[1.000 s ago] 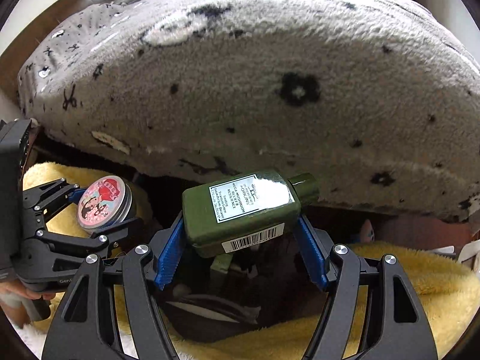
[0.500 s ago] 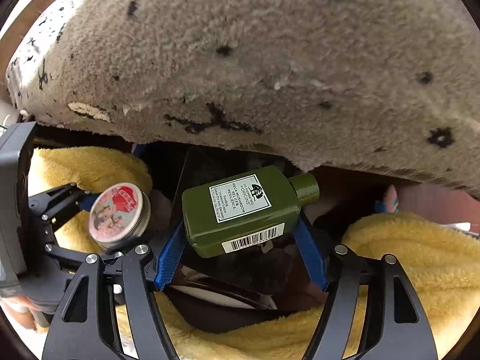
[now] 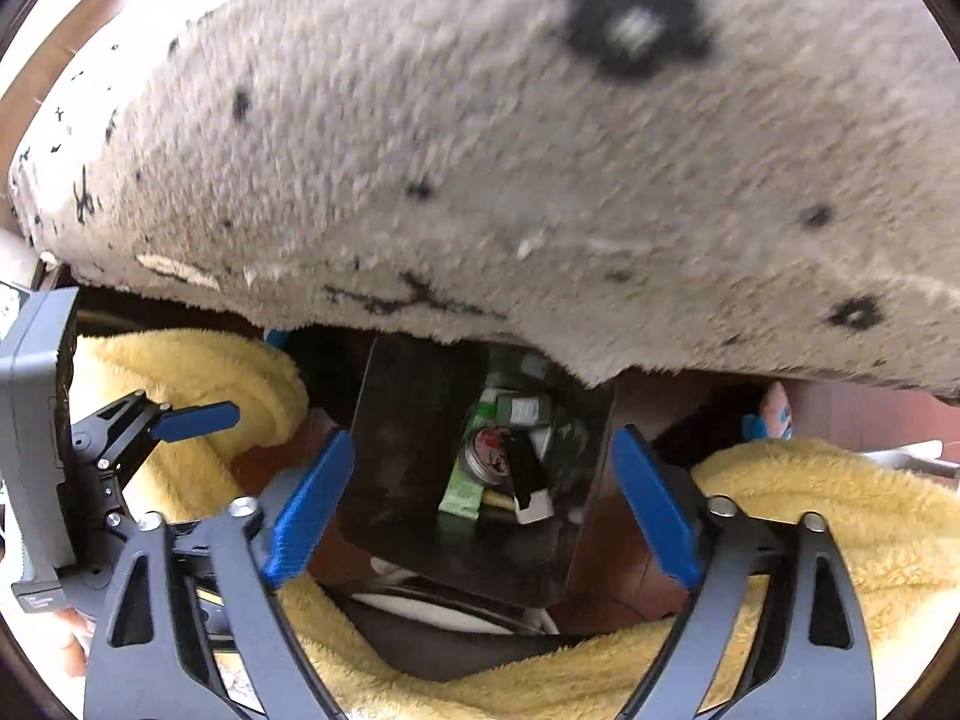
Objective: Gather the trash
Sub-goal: 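Raise both open tools back above the bed, then grasp the yellow lotion bottle with the left tool while the right tool grasps the white tape roll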
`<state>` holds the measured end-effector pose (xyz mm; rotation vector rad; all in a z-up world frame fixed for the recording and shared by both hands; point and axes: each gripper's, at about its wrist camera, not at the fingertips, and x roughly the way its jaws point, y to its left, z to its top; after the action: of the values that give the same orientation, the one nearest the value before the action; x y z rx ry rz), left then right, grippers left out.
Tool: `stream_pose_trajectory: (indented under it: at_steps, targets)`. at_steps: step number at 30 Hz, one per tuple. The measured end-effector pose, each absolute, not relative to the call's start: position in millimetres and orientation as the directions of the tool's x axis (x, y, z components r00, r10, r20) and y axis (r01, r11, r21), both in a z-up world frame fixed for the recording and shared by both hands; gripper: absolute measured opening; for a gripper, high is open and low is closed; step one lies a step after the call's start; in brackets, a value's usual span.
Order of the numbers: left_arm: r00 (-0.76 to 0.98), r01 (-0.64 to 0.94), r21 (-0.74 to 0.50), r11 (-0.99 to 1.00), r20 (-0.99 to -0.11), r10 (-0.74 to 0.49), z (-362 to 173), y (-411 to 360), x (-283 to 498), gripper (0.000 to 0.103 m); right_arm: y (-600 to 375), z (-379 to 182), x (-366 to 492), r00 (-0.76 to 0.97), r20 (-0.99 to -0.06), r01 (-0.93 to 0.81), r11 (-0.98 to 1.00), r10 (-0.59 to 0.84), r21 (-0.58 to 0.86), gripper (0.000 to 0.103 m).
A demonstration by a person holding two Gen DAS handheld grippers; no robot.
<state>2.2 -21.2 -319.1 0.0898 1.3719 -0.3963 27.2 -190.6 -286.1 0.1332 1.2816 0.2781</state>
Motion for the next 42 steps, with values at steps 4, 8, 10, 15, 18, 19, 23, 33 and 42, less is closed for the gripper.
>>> stream_pose_trajectory:
  at_steps: [4, 8, 10, 15, 18, 19, 23, 33, 42]
  targets:
    - [0.187, 0.337, -0.159, 0.928, -0.955, -0.231, -301, -22, -1, 0.093, -200, -273, 26, 0.3, -0.913, -0.116, 0.961, 0.276, 0.252, 0.093]
    - [0.246, 0.334, -0.14, 0.932, -0.942, -0.229, -281, -17, -2, 0.093, -210, -253, 25, 0.35, -0.894, -0.118, 0.96, 0.279, 0.254, 0.093]
    - [0.284, 0.328, -0.119, 0.937, -0.934, -0.218, -269, -17, -3, 0.093, -214, -242, 23, 0.382, -0.883, -0.122, 0.962, 0.272, 0.243, 0.093]
    - [0.383, 0.321, -0.083, 0.943, -0.9, -0.209, -233, -9, 6, 0.093, -224, -211, 24, 0.464, -0.851, -0.12, 0.969, 0.248, 0.217, 0.093]
    - [0.44, 0.316, -0.066, 0.947, -0.874, -0.208, -214, -3, 14, 0.093, -231, -194, 29, 0.507, -0.83, -0.112, 0.973, 0.232, 0.204, 0.093]
    - [0.457, 0.314, -0.063, 0.947, -0.864, -0.21, -207, -1, 17, 0.093, -234, -190, 31, 0.519, -0.824, -0.11, 0.974, 0.226, 0.198, 0.093]
    - [0.517, 0.305, -0.051, 0.951, -0.829, -0.211, -182, 6, 32, 0.093, -243, -173, 46, 0.565, -0.802, -0.093, 0.981, 0.193, 0.17, 0.093]
    - [0.599, 0.266, -0.017, 0.964, -0.78, -0.179, -152, 7, 87, 0.093, -256, -148, 100, 0.633, -0.763, -0.069, 0.991, 0.13, 0.112, 0.093]
    - [0.603, 0.291, 0.014, 0.957, -0.779, -0.172, -153, -18, 157, 0.093, -257, -150, 190, 0.678, -0.725, -0.084, 0.993, 0.121, 0.088, 0.088]
